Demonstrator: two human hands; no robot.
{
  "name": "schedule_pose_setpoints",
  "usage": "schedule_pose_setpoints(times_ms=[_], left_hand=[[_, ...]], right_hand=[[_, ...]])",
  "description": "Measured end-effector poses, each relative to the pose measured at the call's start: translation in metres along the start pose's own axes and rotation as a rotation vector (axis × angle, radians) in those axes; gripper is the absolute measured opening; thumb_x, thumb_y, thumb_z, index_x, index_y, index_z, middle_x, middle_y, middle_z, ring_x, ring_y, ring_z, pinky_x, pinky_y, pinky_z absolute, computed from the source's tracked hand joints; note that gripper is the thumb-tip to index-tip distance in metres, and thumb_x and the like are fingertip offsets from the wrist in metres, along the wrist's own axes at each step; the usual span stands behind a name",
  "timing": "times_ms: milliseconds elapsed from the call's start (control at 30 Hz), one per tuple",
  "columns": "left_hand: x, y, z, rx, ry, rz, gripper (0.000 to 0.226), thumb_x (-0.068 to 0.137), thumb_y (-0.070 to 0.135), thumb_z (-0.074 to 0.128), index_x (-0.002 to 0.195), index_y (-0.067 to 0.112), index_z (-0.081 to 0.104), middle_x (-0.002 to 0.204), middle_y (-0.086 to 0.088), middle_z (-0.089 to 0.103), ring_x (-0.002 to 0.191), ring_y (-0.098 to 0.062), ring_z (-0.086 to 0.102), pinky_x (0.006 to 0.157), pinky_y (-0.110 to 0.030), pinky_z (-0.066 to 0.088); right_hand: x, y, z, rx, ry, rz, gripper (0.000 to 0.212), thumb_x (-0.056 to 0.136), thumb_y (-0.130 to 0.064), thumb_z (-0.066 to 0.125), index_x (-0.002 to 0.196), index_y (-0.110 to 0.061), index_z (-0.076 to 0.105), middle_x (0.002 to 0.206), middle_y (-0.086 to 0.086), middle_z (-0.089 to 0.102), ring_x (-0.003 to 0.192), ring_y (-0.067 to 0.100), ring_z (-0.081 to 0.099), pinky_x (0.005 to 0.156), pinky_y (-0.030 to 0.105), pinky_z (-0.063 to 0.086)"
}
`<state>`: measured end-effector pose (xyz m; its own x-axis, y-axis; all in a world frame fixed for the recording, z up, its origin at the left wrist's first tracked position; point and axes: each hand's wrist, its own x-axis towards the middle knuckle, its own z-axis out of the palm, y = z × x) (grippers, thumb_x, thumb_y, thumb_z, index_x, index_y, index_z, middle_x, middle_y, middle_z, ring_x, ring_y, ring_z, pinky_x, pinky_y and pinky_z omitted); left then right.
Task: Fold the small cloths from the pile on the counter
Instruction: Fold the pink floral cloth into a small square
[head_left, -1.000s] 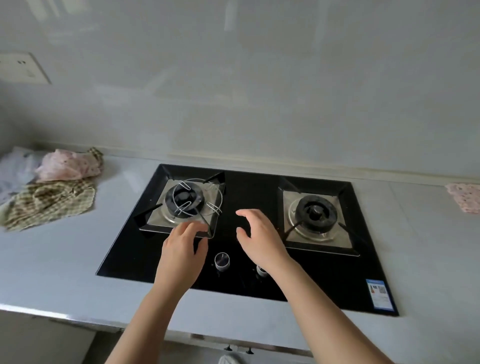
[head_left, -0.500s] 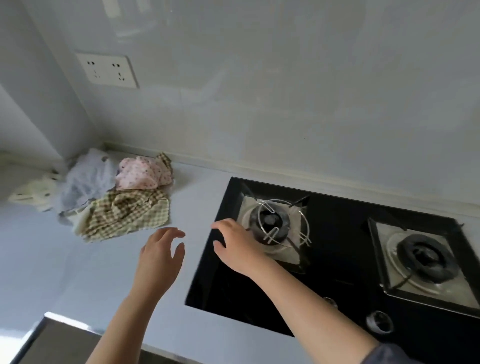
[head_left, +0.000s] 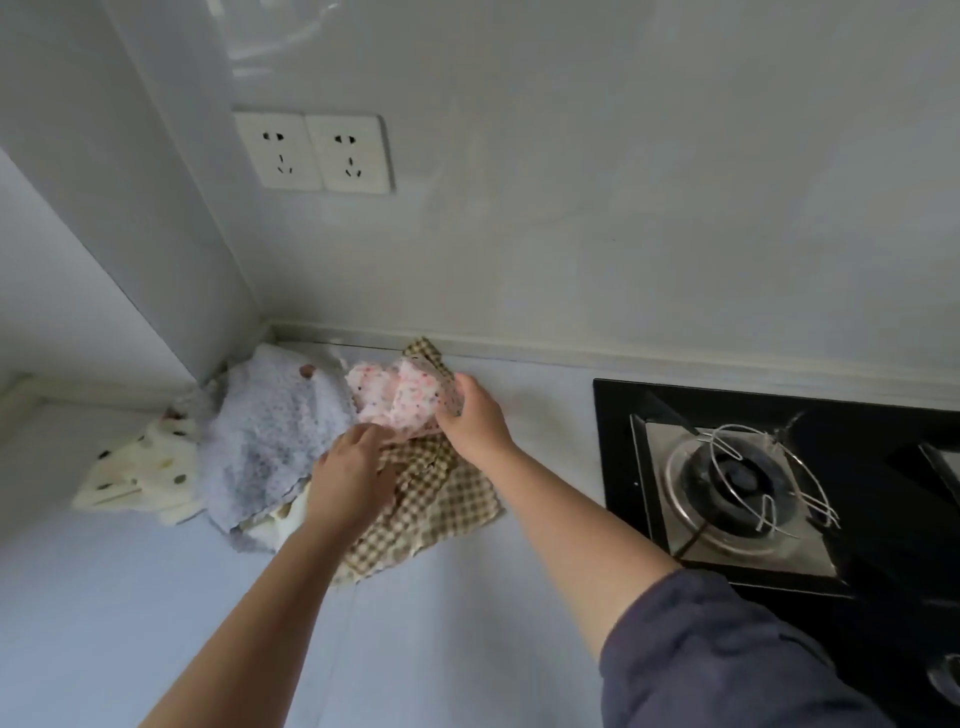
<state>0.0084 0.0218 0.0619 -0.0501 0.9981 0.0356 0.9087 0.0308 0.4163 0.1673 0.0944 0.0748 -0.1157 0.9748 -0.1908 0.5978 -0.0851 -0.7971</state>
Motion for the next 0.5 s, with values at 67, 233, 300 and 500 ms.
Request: schedule_pose_setpoints(times_ms=[67,233,300,500], left_hand=[[0.008,0.003,0.002,0.03,-0.064,0.002,0.049,0.085,0.018,0.061,0.133,0.021,0.048,0.134,-0.002,0.053,0.119,-0.026,0.053,0.1,-0.047,0.042],[0.013,-0.001,0.007,-0.053,0.057,0.022,0.063,0.085,0.026,0.066,0.141,0.019,0.036,0.138,-0.005,0.048,0.124,-0.027,0.048,0.103,-0.051,0.038],[0.011,0.009,0.01,-0.084,0.182,0.101,0.057,0.084,0.03,0.07,0.134,0.016,0.045,0.13,-0.005,0.054,0.118,-0.026,0.052,0.098,-0.049,0.04],[-0.009,0.03,0.051,-0.209,0.339,0.353,0.012,0.081,0.022,0.054,0.089,0.015,0.062,0.082,0.004,0.063,0.072,-0.02,0.06,0.07,-0.037,0.049]], right_hand=[[0.015,-0.001,0.005,0.011,0.008,0.045,0.018,0.094,-0.018,0.055,0.109,-0.01,0.06,0.105,0.009,0.062,0.1,0.027,0.058,0.078,0.031,0.047],[0.009,-0.009,-0.003,0.388,0.126,0.034,0.017,0.091,-0.012,0.054,0.074,-0.015,0.051,0.074,0.002,0.055,0.072,0.019,0.054,0.06,0.029,0.039],[-0.01,-0.005,-0.017,0.714,0.138,0.07,0.015,0.09,-0.007,0.056,0.083,-0.017,0.063,0.084,0.001,0.068,0.079,0.017,0.065,0.065,0.029,0.05],[-0.048,0.068,-0.036,0.755,0.153,0.121,0.029,0.088,0.002,0.049,0.094,-0.018,0.069,0.094,0.005,0.073,0.096,0.028,0.068,0.083,0.044,0.055]])
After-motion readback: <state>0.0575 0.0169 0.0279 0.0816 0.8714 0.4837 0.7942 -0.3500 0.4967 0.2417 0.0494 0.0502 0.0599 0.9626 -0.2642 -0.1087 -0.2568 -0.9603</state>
